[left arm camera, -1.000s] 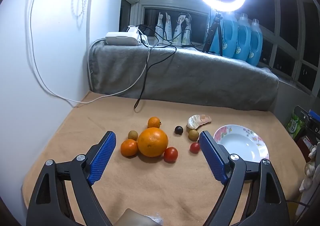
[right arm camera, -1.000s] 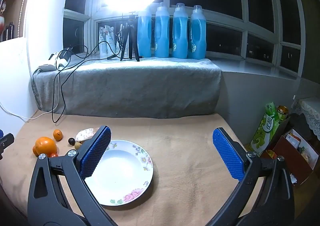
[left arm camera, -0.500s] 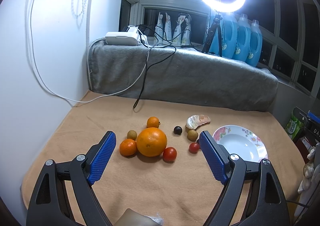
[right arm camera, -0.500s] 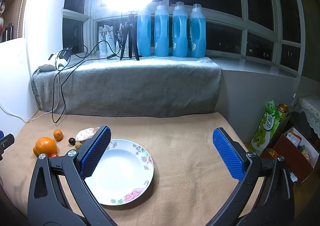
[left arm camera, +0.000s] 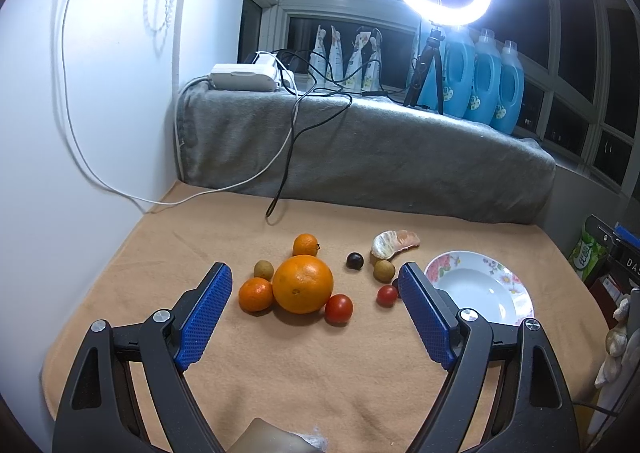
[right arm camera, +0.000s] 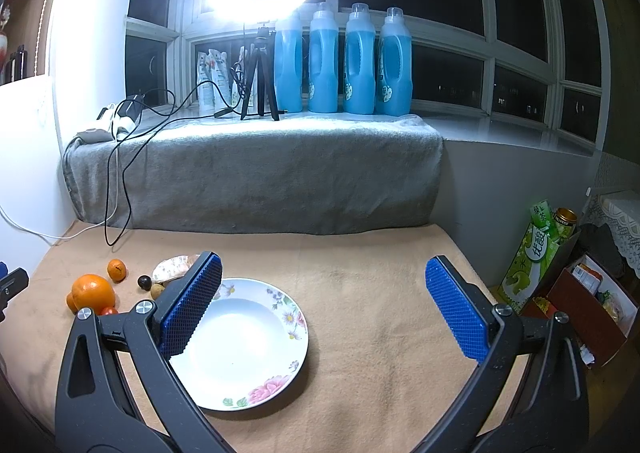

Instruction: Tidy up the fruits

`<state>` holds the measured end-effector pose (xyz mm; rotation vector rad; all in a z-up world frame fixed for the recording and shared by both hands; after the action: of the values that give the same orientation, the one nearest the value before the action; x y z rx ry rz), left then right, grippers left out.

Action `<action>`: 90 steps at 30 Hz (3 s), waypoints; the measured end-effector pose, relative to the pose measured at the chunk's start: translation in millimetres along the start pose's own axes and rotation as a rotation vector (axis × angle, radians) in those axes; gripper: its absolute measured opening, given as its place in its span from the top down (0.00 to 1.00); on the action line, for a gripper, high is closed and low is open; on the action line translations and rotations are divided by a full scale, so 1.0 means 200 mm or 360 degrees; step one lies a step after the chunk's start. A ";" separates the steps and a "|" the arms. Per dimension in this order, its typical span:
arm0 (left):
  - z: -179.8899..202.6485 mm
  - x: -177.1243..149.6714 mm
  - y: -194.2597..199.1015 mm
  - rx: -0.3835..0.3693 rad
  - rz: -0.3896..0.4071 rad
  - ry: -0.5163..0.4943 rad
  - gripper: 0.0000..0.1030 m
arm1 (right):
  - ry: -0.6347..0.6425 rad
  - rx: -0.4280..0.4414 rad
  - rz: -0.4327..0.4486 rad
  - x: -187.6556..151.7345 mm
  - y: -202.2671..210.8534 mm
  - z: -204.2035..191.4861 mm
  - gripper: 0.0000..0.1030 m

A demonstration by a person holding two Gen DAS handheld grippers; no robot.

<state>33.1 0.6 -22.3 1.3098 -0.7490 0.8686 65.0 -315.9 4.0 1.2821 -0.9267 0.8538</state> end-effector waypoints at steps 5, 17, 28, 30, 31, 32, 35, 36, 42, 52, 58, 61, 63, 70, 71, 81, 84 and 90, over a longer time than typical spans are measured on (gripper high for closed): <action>0.00 0.00 0.00 -0.0003 -0.0001 0.0003 0.17 | 0.0002 -0.0002 0.0000 0.00 0.00 0.00 0.00; 0.00 0.00 0.01 -0.0004 0.0000 0.0007 0.17 | 0.0003 0.0001 -0.0002 0.00 0.00 0.00 0.00; -0.02 0.00 0.00 -0.0004 -0.0008 0.0024 0.17 | 0.0005 0.0000 -0.0006 0.00 -0.01 -0.01 0.00; -0.03 0.00 0.00 -0.0002 -0.0011 0.0027 0.17 | 0.0009 -0.0001 -0.0006 -0.01 -0.01 -0.01 0.00; -0.03 0.00 -0.01 -0.0001 -0.0012 0.0030 0.17 | 0.0007 -0.0002 -0.0006 0.00 -0.01 -0.01 0.00; -0.03 0.00 -0.01 -0.0002 -0.0015 0.0032 0.17 | 0.0007 -0.0001 -0.0007 0.00 -0.01 0.00 0.00; -0.04 0.00 -0.02 0.0002 -0.0024 0.0037 0.17 | 0.0014 0.0003 -0.0009 -0.01 -0.01 -0.01 0.00; -0.04 0.00 -0.03 0.0002 -0.0027 0.0038 0.17 | 0.0016 0.0004 -0.0012 -0.01 -0.02 -0.01 0.00; -0.07 -0.02 -0.07 0.0004 -0.0062 0.0054 0.17 | 0.0058 0.0027 -0.0035 -0.05 -0.05 -0.09 0.00; -0.14 -0.07 -0.14 -0.0010 -0.0137 0.0120 0.17 | 0.0225 0.0233 -0.0071 -0.02 -0.17 -0.29 0.00; -0.18 -0.10 -0.17 -0.0026 -0.0170 0.0160 0.17 | 0.0353 0.0373 -0.0150 -0.05 -0.26 -0.48 0.00; -0.19 -0.11 -0.20 -0.0054 -0.0200 0.0190 0.17 | 0.0366 0.0462 -0.0206 -0.05 -0.31 -0.56 0.00; -0.19 -0.12 -0.21 -0.0067 -0.0219 0.0205 0.17 | 0.0371 0.0534 -0.0246 -0.05 -0.34 -0.61 0.00; -0.19 -0.14 -0.26 -0.0113 -0.0252 0.0230 0.18 | 0.0342 0.0784 -0.0470 -0.09 -0.47 -0.80 0.00; -0.20 -0.14 -0.27 -0.0116 -0.0256 0.0234 0.18 | 0.0334 0.0810 -0.0500 -0.10 -0.49 -0.82 0.00; -0.23 -0.18 -0.36 -0.0247 -0.0350 0.0374 0.31 | 0.0307 0.1079 -0.0796 -0.17 -0.68 -1.05 0.00; -0.23 -0.19 -0.38 -0.0260 -0.0360 0.0383 0.32 | 0.0249 0.1159 -0.0912 -0.20 -0.74 -1.10 0.00; -0.23 -0.19 -0.43 -0.0304 -0.0386 0.0410 0.36 | 0.0170 0.1287 -0.1085 -0.26 -0.84 -1.19 0.05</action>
<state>88.4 39.0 -102.2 1.0685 -0.4479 0.7334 218.5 -95.8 -122.8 2.0485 0.0214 0.7424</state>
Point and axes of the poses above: each gripper's, at about its wrist camera, not at the fingertips, and y roughly against the way its jaws point, z to its right, x to its top, the point moved 4 cm from there along -y, roughly the way its jaws point, and after that the axes turned 2 degrees about -x, right-handed, at the moved point
